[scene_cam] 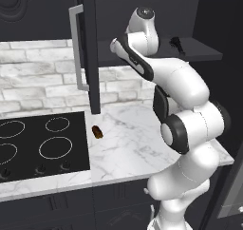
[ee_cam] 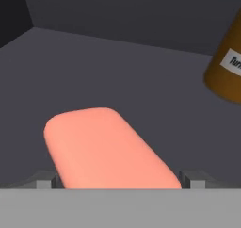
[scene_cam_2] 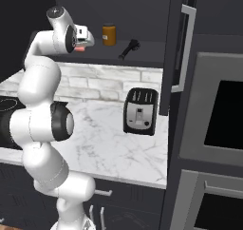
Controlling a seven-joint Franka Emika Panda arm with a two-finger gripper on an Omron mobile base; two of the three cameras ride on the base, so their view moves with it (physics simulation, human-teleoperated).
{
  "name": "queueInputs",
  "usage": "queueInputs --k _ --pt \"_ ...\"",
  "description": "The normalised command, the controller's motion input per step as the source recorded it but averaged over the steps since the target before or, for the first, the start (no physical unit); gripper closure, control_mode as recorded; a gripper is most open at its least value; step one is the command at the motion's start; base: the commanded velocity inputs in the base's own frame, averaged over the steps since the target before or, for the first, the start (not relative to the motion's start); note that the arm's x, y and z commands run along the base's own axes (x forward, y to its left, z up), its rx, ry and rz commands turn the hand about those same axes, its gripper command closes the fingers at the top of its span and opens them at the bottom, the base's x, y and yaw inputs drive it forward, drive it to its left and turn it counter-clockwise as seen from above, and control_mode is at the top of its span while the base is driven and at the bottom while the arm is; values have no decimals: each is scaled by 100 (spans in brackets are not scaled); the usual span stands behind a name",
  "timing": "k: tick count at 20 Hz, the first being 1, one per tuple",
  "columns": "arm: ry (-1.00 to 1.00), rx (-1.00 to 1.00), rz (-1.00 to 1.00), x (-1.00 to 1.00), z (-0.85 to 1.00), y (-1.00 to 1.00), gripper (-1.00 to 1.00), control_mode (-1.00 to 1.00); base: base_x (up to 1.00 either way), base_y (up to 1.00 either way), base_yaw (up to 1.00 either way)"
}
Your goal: Pick the bar soap and dish brush from the cabinet and place them on the counter.
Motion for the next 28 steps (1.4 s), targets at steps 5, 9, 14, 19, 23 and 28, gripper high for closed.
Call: queueInputs --k 5,9,14,19,23,28 --pt "-1 0 0 -11 0 0 100 -100 0 0 0" --pt "-6 0 0 -39 5 0 100 -100 0 0 0" --pt "-7 0 0 -44 5 0 100 -100 0 0 0" --pt "-8 0 0 -50 1 0 100 -100 0 0 0" --pt "0 0 0 -52 0 -4 100 -100 0 0 0" --pt "1 -1 -1 -49 2 -8 100 -100 0 0 0"
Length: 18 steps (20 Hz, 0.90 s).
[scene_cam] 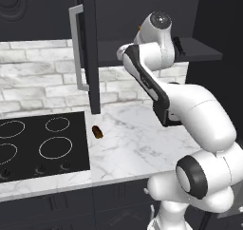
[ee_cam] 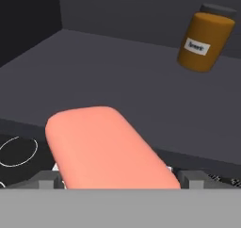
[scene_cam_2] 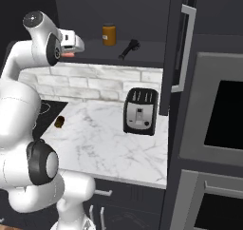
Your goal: Pick the bar soap and dish brush from the cabinet and place them on the counter.
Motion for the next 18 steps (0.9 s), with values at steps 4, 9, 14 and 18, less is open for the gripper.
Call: queueInputs --k 4,9,14,18 --pt "6 0 -3 -42 11 -12 100 -100 0 0 0" --pt "6 0 -2 -42 7 -8 100 -100 0 0 0" --pt "5 -2 0 -48 0 -1 100 -100 0 0 0" --pt "5 -2 0 -47 -4 0 100 -100 0 0 0"
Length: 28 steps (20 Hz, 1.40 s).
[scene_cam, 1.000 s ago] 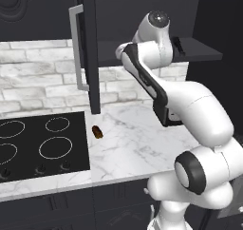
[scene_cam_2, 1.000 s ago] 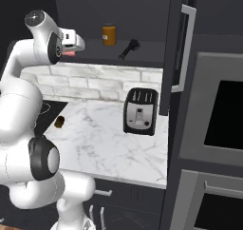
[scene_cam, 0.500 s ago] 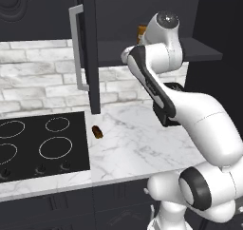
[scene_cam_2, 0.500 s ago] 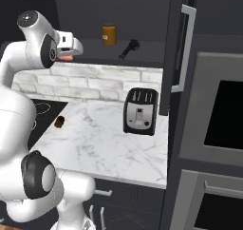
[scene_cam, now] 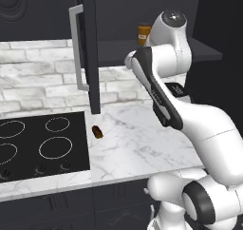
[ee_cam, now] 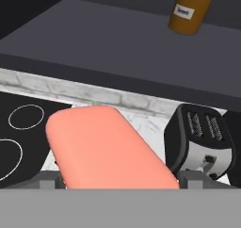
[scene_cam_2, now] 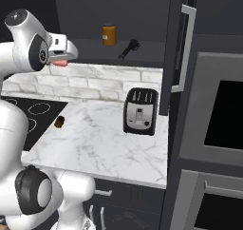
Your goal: Pick the bar soap and dish brush from the cabinet and place them on the counter.
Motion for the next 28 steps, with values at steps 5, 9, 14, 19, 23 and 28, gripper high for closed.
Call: queueInputs --k 5,9,14,19,23,28 --pt "8 -2 0 -44 -10 -2 100 -100 0 0 0" --pt "11 -2 0 -43 -15 -5 100 -100 0 0 0" --pt "10 -1 0 -34 -28 -4 100 -100 0 0 0" --pt "7 -1 0 -24 -35 -2 100 -100 0 0 0" --pt "4 0 0 -17 -41 -1 100 -100 0 0 0" --pt "1 0 0 -12 -51 -4 100 -100 0 0 0"
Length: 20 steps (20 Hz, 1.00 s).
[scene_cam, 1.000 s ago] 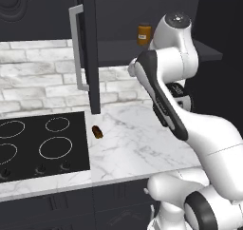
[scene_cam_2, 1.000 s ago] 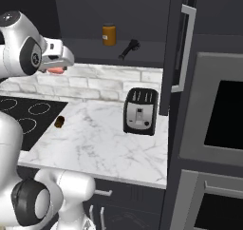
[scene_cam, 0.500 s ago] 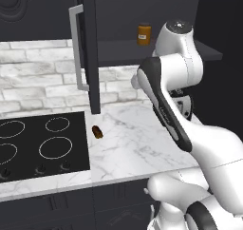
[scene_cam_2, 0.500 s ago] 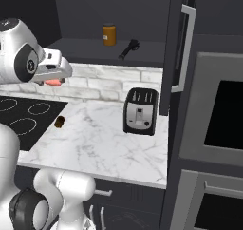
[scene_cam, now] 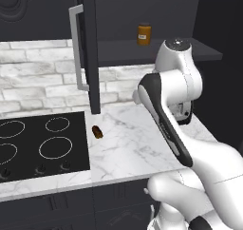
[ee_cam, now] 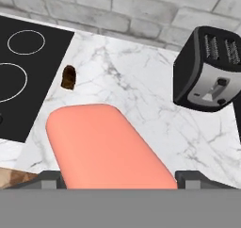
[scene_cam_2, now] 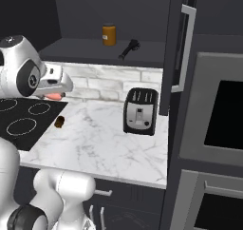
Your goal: Pick the bar soap and dish brush from the cabinet and place them on the counter.
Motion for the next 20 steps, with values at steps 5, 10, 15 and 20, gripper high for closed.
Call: queueInputs --k 5,10,15,20 --pt "0 0 2 -3 -54 -5 100 -100 0 0 0" --pt "-4 0 3 0 -53 -4 100 -100 0 0 0" --pt "-11 0 4 0 -47 0 100 -100 0 0 0" --pt "-13 1 3 1 -45 0 100 -100 0 0 0"
